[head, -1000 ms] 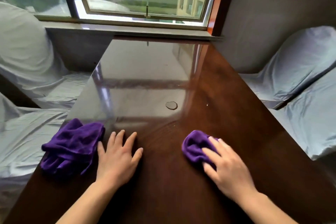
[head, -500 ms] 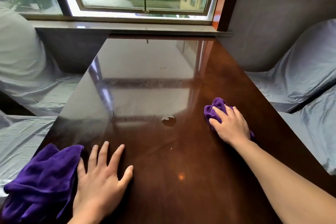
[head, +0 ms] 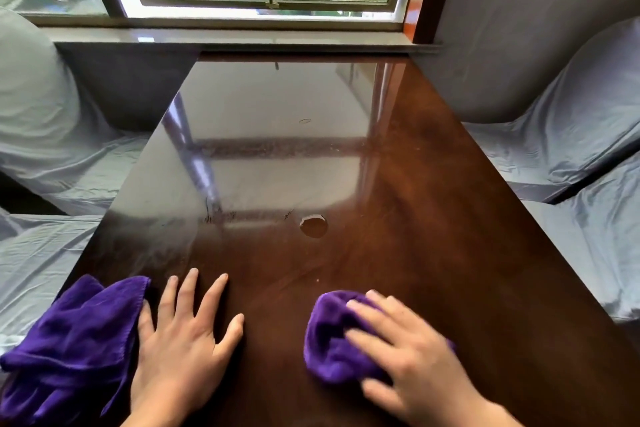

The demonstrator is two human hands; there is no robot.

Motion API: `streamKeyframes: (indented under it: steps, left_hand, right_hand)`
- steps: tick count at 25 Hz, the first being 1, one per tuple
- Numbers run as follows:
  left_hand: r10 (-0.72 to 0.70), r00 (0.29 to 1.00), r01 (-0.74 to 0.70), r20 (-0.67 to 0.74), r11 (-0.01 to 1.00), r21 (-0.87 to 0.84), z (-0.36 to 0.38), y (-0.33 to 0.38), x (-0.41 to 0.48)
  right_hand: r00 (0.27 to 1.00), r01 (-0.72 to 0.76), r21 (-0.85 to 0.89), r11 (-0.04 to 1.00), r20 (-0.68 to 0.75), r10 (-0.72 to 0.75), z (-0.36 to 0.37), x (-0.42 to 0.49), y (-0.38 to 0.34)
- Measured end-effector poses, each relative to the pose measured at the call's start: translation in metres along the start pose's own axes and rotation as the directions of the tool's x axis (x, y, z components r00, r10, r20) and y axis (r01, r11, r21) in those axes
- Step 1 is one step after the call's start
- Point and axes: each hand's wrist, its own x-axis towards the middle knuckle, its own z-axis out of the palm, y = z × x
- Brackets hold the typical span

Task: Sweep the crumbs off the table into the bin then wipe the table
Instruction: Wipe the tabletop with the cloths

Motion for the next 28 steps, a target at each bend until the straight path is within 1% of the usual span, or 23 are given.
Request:
streamKeyframes:
  steps: [1, 2, 4, 5, 6, 7, 10, 12, 15, 17, 20, 24, 25, 26, 27, 28]
  left_hand:
    - [0.001, 1.000, -0.001, 0.000, 1.000, -0.002, 0.001, -0.001, 0.000]
    - [0.001, 1.000, -0.001, -0.001, 1.000, -0.001, 0.001, -0.002, 0.001]
    - [0.004, 1.000, -0.004, -0.012, 1.000, 0.001, 0.002, -0.002, 0.002]
    - [0.007, 1.000, -0.007, -0.015, 1.000, 0.002, 0.003, -0.002, 0.002]
    - [0.007, 1.000, -0.007, -0.016, 1.000, 0.002, 0.004, -0.002, 0.001]
    - [0.008, 1.000, -0.008, -0.017, 1.000, 0.005, 0.004, -0.001, 0.002]
    - [0.016, 1.000, -0.015, -0.014, 1.000, 0.020, 0.005, -0.002, 0.002]
    - [0.016, 1.000, -0.016, -0.015, 1.000, 0.015, 0.006, -0.003, 0.003]
    - [0.022, 1.000, -0.022, -0.016, 1.000, 0.016, 0.005, -0.003, 0.002]
    - [0.020, 1.000, -0.020, -0.011, 1.000, 0.016, 0.003, -0.002, 0.002]
    - [0.024, 1.000, -0.024, -0.012, 1.000, 0.014, 0.003, -0.002, 0.002]
    - [0.026, 1.000, -0.026, -0.015, 0.999, 0.021, 0.006, -0.004, 0.001]
    - [0.025, 1.000, -0.025, -0.018, 0.999, 0.020, 0.006, -0.004, 0.001]
    - [0.024, 1.000, -0.023, -0.020, 0.999, 0.022, 0.006, -0.003, 0.001]
    - [0.025, 0.999, -0.024, -0.020, 0.999, 0.026, 0.006, -0.003, 0.001]
    - [0.028, 0.999, -0.027, -0.018, 0.999, 0.030, 0.007, -0.003, 0.001]
  right_hand:
    - [0.994, -0.112, -0.030, 0.993, -0.018, 0.111, -0.002, 0.003, 0.014]
    - [0.966, -0.258, -0.055, 0.965, -0.040, 0.256, -0.005, 0.009, 0.031]
    - [0.851, -0.525, -0.075, 0.848, -0.065, 0.521, -0.008, 0.036, 0.071]
    - [0.798, -0.602, -0.074, 0.795, -0.054, 0.600, -0.007, 0.054, 0.090]
    - [0.763, -0.646, -0.075, 0.760, -0.032, 0.646, -0.004, 0.074, 0.106]
    - [0.745, -0.665, -0.077, 0.743, -0.015, 0.666, 0.000, 0.096, 0.116]
    - [0.759, -0.650, -0.056, 0.758, 0.005, 0.651, 0.012, 0.154, 0.118]
    - [0.802, -0.595, -0.039, 0.803, 0.028, 0.596, 0.017, 0.170, 0.099]
    - [0.926, -0.374, 0.052, 0.926, 0.073, 0.370, 0.017, 0.144, 0.046]
    - [0.965, -0.256, 0.065, 0.964, 0.071, 0.252, 0.016, 0.107, 0.006]
    - [0.978, -0.206, 0.057, 0.977, 0.052, 0.203, 0.014, 0.063, -0.026]
    - [0.995, -0.095, -0.007, 0.995, 0.013, 0.095, 0.010, 0.044, -0.022]
    - [0.994, -0.105, -0.028, 0.994, -0.015, 0.104, 0.010, 0.046, -0.011]
    - [0.987, -0.157, -0.040, 0.987, -0.047, 0.155, 0.010, 0.053, 0.003]
    - [0.966, -0.252, -0.043, 0.967, -0.067, 0.249, 0.009, 0.064, 0.019]
    - [0.928, -0.367, -0.037, 0.929, -0.077, 0.364, 0.007, 0.081, 0.035]
